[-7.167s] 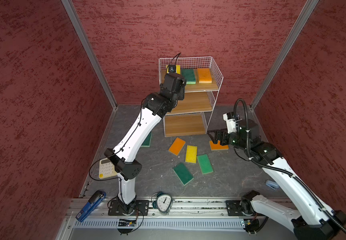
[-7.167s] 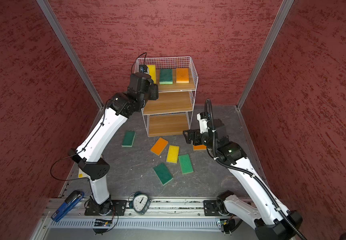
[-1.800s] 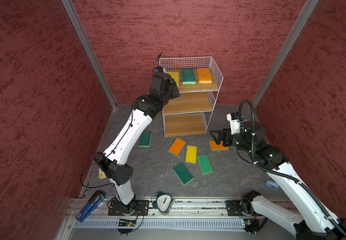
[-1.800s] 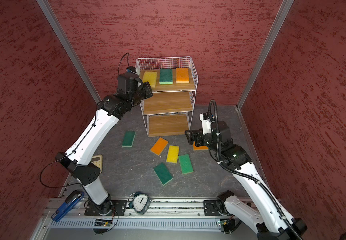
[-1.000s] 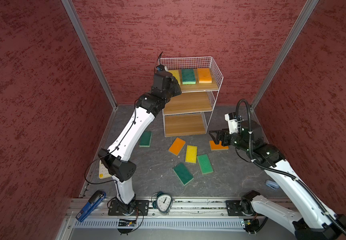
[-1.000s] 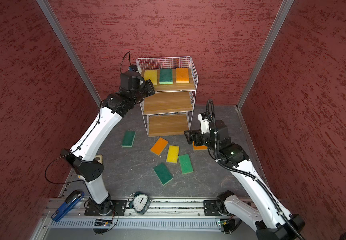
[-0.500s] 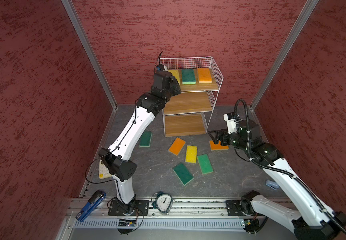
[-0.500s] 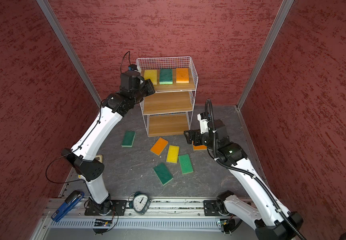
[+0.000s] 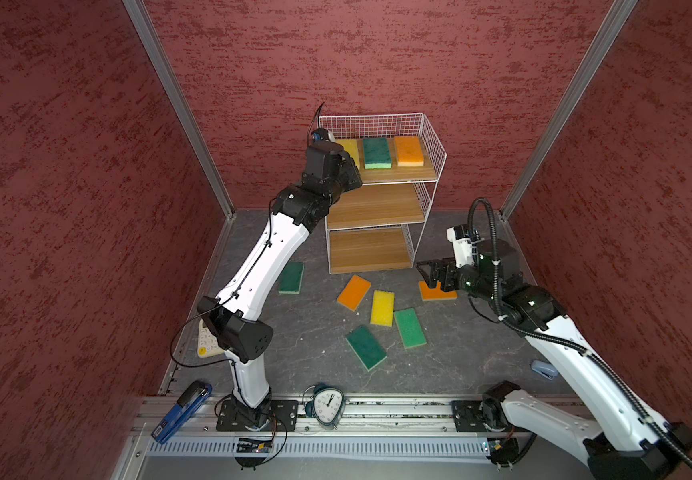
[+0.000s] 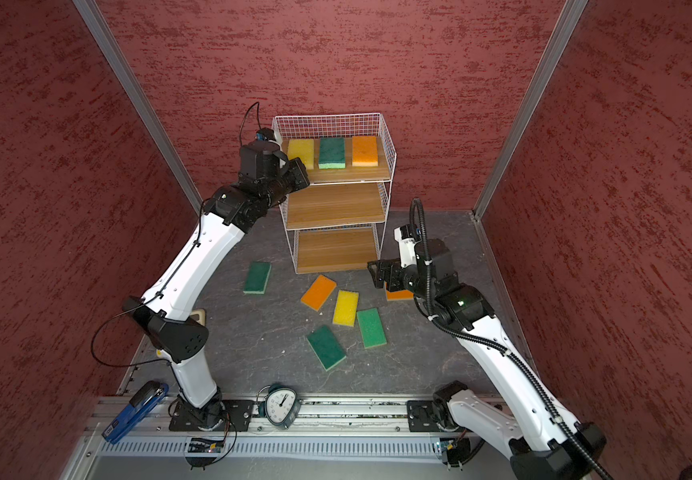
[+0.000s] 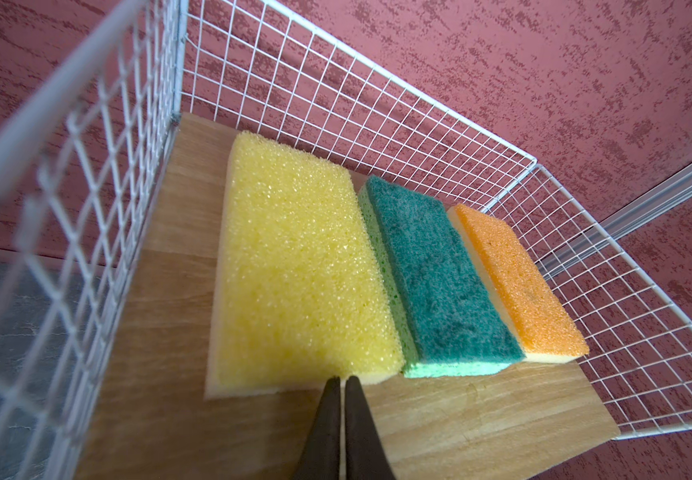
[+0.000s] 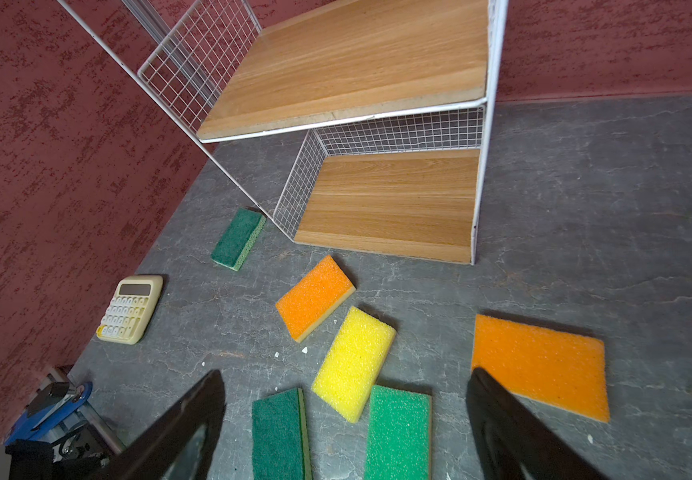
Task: Place and organize the cleaning sponges onto the shelf
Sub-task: 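Open the left gripper and release the yellow sponge on the shelf, then withdraw the left gripper toward the table while the right arm lowers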
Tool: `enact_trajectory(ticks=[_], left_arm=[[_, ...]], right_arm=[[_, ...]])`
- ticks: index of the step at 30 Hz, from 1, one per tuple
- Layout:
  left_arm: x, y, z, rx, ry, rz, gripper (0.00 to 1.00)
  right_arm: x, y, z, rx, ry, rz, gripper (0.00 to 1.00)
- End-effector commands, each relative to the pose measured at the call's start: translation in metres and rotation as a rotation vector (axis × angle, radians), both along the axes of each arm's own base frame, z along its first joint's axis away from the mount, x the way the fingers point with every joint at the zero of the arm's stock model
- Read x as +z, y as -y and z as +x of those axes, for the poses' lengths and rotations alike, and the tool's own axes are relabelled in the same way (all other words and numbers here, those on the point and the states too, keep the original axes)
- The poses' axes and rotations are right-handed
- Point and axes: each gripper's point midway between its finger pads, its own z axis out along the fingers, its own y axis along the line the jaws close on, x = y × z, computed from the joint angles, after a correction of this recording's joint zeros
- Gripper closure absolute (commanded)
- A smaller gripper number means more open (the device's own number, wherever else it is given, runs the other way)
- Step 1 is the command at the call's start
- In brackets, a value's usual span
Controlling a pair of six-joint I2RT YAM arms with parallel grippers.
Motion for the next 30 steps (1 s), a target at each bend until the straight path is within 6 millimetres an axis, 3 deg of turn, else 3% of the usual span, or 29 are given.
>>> enact_trajectory(ticks=[1, 17, 25, 30], left_arm=[[-0.011, -0.002, 0.001, -0.006, -0.027, 0.047, 0.91], [-0.003, -0.004, -0.043, -0.054, 0.012, 0.098, 0.80], [-0.001, -0.018, -0.072, -0.062, 0.029, 0.092, 0.78], [-0.013, -0.034, -0.091, -0.045, 0.004, 0.111, 0.76]], right_arm=[[0.007, 0.001, 0.003, -0.013, 0.028, -0.003, 0.08], [0.004, 0.007, 0.005, -0.064, 0.007, 0.010, 0.07], [0.003, 0.006, 0.003, -0.071, -0.012, 0.030, 0.07], [-0.003, 0.007, 0.002, -0.082, -0.041, 0.029, 0.06]])
